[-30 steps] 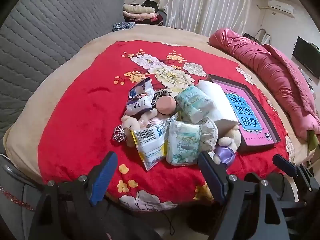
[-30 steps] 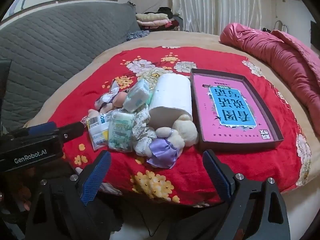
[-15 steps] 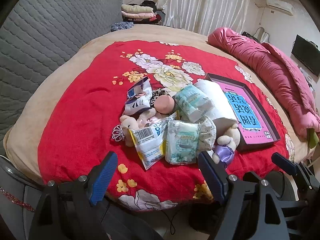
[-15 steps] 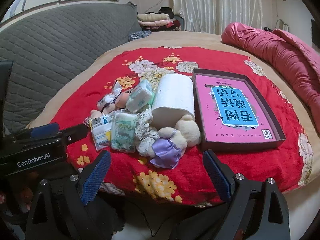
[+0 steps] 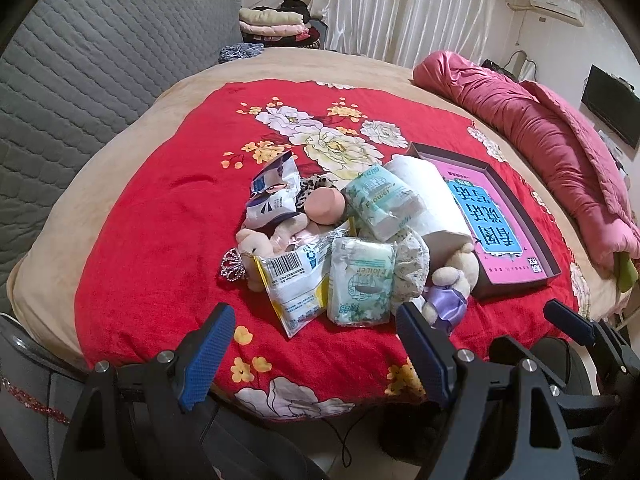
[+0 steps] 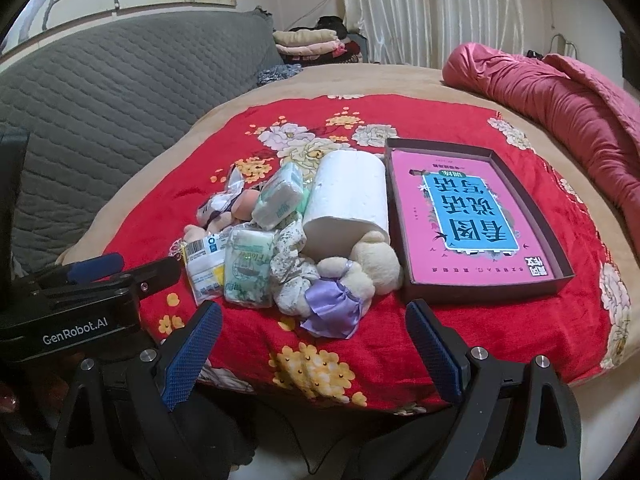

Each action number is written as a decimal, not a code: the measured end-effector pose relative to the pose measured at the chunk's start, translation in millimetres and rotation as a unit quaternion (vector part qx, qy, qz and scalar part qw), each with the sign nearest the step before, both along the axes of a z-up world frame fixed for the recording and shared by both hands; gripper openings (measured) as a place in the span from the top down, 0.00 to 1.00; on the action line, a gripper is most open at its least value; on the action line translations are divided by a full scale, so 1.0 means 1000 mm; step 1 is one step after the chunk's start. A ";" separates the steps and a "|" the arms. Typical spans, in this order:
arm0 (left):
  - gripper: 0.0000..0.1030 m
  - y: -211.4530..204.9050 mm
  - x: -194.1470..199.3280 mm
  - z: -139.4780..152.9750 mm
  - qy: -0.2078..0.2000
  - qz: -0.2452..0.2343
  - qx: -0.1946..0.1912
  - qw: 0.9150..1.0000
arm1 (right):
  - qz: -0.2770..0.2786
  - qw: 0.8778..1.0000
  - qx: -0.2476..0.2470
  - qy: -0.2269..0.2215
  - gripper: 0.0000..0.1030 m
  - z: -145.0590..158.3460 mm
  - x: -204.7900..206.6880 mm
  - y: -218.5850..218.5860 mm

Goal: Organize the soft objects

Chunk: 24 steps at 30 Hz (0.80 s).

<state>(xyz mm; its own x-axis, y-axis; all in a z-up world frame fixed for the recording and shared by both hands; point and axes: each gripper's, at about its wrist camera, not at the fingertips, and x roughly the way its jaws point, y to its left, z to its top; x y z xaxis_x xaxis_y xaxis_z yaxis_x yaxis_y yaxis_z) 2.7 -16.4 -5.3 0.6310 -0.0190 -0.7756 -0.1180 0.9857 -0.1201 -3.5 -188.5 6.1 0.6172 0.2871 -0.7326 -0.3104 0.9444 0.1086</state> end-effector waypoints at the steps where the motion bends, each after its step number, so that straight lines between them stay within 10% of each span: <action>1: 0.21 0.000 0.000 0.000 0.000 0.000 0.000 1.000 | -0.001 1.000 0.000 0.000 0.10 0.000 0.000 0.000; 24: 0.21 0.006 0.002 -0.006 0.012 0.002 -0.021 1.000 | -0.001 1.000 0.004 0.007 0.10 -0.002 0.001 -0.001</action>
<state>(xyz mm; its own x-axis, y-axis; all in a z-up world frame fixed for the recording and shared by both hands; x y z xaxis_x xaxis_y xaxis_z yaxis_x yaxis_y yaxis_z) 4.7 -10.0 -11.0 0.6130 -0.0486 -0.7886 -0.1259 0.9793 -0.1582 -2.7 -189.8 4.1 0.6075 0.2910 -0.7391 -0.3067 0.9442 0.1198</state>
